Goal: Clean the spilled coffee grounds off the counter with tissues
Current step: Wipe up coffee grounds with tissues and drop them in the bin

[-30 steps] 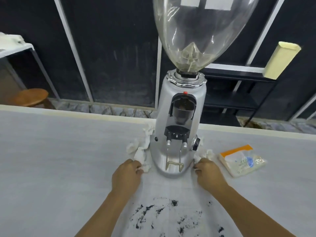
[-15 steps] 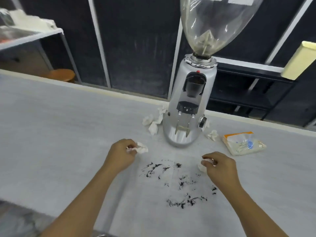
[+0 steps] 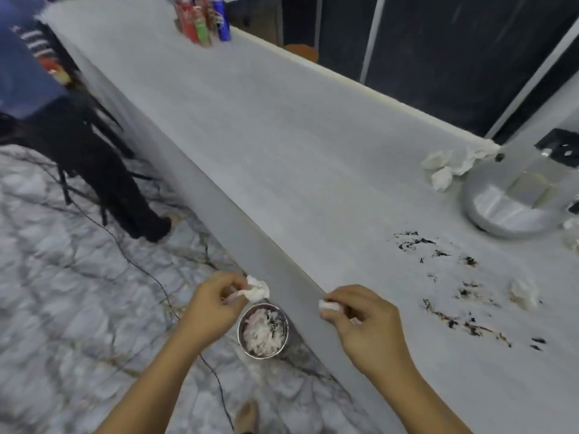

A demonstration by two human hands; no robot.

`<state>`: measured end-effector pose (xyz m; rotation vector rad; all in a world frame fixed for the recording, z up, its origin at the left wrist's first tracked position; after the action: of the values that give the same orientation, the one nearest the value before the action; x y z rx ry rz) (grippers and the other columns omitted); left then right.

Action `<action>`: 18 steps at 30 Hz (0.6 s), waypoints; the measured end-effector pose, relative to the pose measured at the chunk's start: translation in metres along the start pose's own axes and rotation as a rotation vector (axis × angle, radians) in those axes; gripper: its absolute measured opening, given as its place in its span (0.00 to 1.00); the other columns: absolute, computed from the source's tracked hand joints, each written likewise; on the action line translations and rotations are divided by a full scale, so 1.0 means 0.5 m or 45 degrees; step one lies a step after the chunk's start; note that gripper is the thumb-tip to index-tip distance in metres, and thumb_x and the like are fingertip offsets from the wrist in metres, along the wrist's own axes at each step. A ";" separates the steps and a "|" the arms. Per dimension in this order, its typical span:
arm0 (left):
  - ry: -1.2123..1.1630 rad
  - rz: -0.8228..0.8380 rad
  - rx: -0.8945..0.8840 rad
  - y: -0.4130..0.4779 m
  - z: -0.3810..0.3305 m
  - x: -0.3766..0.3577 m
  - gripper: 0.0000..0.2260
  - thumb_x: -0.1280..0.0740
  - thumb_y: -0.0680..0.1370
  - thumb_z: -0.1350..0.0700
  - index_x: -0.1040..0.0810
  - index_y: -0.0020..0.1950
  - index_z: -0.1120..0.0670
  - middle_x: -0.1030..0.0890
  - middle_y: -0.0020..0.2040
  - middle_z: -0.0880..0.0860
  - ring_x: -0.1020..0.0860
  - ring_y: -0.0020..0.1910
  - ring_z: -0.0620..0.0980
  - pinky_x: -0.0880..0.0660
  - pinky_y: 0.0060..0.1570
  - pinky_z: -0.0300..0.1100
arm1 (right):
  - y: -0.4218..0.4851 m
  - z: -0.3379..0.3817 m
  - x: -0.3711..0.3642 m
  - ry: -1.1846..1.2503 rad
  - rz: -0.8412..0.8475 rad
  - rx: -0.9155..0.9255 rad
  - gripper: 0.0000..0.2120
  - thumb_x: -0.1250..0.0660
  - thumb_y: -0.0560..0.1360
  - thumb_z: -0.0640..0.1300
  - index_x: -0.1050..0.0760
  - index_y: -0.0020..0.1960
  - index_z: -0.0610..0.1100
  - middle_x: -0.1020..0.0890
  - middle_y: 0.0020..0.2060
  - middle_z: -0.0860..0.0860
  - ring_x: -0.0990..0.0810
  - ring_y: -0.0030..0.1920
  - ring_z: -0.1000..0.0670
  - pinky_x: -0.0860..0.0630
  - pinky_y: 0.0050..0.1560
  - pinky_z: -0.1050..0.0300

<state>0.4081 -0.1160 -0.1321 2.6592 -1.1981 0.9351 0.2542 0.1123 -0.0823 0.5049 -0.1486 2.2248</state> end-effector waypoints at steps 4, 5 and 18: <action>0.048 0.044 0.166 0.004 0.219 -0.021 0.12 0.28 0.73 0.63 0.21 0.41 0.45 0.21 0.46 0.45 0.23 0.37 0.44 0.29 0.37 0.36 | -0.011 -0.133 -0.217 -0.035 0.246 -0.088 0.10 0.24 0.68 0.39 0.15 0.47 0.50 0.18 0.47 0.59 0.18 0.47 0.57 0.25 0.48 0.67; 0.069 0.070 0.191 0.017 0.281 -0.040 0.13 0.29 0.73 0.64 0.21 0.41 0.44 0.22 0.46 0.45 0.23 0.38 0.43 0.29 0.38 0.35 | -0.012 -0.189 -0.272 -0.054 0.266 -0.135 0.12 0.24 0.67 0.38 0.15 0.47 0.50 0.19 0.48 0.59 0.19 0.47 0.57 0.25 0.47 0.68; 0.199 0.363 0.384 0.247 1.017 -0.533 0.10 0.34 0.72 0.63 0.20 0.50 0.52 0.24 0.54 0.52 0.22 0.52 0.53 0.24 0.51 0.43 | 0.030 -0.970 -0.825 -0.438 0.192 -0.720 0.11 0.25 0.67 0.36 0.22 0.48 0.44 0.22 0.41 0.52 0.23 0.40 0.51 0.30 0.42 0.61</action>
<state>0.4396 -0.1831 -0.7146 2.6049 -1.5339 1.4445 0.3315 -0.0590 -0.6908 0.5629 -0.9903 2.0908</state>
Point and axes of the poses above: each hand's wrist, its own y-axis towards the middle knuckle, its own x-axis out of the back of the hand, z = x × y, the point moved 4 cm from there along y, towards the middle knuckle
